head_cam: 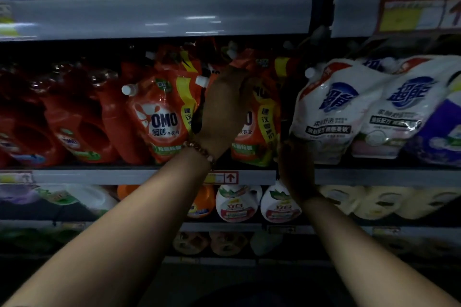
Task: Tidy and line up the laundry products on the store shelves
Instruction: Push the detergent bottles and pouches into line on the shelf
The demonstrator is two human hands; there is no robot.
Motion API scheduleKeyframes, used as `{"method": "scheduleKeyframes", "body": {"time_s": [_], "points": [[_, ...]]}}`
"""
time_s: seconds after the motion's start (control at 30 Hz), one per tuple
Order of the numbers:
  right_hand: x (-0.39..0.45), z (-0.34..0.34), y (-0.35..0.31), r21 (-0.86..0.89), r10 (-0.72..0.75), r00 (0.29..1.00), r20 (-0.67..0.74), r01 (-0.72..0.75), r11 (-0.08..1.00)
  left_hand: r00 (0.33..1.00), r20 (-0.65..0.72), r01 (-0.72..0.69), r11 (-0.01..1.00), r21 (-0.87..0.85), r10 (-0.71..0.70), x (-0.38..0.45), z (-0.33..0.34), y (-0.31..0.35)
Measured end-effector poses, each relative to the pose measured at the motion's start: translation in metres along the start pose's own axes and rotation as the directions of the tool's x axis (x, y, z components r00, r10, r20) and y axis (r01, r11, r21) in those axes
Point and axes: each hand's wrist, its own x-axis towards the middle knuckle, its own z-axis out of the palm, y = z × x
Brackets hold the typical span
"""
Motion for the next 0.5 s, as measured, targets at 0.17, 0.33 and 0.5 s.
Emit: {"method": "scheduleKeyframes", "body": {"time_s": [0.17,0.33,0.5], "points": [[0.007,-0.007,0.006,0.045,0.071,0.991,0.116,-0.077,0.996,0.980,0.177,-0.103,0.994,0.044,0.094,-0.032,0.019,-0.008],[0.001,-0.026,-0.024,0.498,0.138,0.984,0.113,-0.176,0.849,0.971,0.166,0.169,0.985,0.015,-0.170,-0.095,0.027,-0.027],[-0.001,-0.028,-0.051,0.488,0.149,0.951,0.271,-0.269,0.830,0.856,0.354,0.500,0.778,-0.380,-0.377,-0.089,0.039,-0.055]]}}
